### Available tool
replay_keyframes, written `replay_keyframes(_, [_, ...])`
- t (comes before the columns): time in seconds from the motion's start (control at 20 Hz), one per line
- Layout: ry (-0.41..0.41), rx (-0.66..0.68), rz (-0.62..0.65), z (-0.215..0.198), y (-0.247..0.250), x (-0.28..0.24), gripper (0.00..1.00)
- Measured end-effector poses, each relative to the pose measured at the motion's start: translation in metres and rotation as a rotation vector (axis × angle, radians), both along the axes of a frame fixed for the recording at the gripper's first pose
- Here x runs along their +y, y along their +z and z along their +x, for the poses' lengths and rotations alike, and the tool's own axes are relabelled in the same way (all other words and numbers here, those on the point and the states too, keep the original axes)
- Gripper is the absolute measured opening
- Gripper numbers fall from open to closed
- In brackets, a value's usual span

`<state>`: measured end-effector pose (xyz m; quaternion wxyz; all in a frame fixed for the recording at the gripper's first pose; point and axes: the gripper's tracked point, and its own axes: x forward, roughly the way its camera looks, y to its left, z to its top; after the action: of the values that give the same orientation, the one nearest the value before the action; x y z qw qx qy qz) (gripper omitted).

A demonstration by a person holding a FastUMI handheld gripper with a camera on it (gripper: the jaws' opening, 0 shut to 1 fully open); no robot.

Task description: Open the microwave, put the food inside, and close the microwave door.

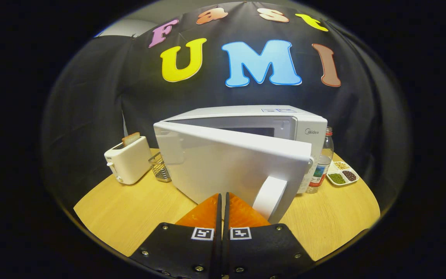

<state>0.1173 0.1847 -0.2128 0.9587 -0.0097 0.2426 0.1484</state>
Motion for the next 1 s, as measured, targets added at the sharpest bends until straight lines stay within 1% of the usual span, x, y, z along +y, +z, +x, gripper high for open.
replay_keyframes(0.55, [-0.099,-0.037,-0.048,0.068,0.000,-0.023,0.01])
replay_keyframes(1.0, [-0.192,-0.057,-0.005,0.120,0.011,-0.038,0.01])
